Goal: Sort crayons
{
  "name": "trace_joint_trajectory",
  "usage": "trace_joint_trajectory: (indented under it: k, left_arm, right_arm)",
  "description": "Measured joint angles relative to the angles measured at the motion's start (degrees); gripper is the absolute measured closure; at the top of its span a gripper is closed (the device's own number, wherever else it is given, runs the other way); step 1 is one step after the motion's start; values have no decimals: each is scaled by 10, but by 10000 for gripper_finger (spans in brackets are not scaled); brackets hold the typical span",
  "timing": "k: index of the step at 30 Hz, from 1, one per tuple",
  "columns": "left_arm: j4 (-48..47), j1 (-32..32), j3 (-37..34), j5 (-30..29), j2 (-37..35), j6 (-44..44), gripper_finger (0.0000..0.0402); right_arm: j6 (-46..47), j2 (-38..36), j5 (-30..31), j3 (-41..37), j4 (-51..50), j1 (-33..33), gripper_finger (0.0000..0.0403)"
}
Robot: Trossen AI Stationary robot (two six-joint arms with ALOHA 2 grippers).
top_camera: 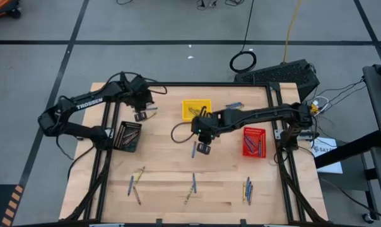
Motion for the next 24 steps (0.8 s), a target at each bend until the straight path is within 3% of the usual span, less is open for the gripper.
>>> trace_joint_trajectory:
  k: [6, 13, 24]
  left_arm:
    - [-1, 0, 0, 5, 65, 19, 347]
    - [2, 0, 0, 0, 107, 135, 347]
    - [49, 0, 0, -20, 110, 134, 347]
  right_arm:
    - [56, 0, 75, 0, -58, 45, 332]
    - [75, 0, 76, 0, -57, 89, 332]
    - [76, 0, 88, 0, -58, 122, 332]
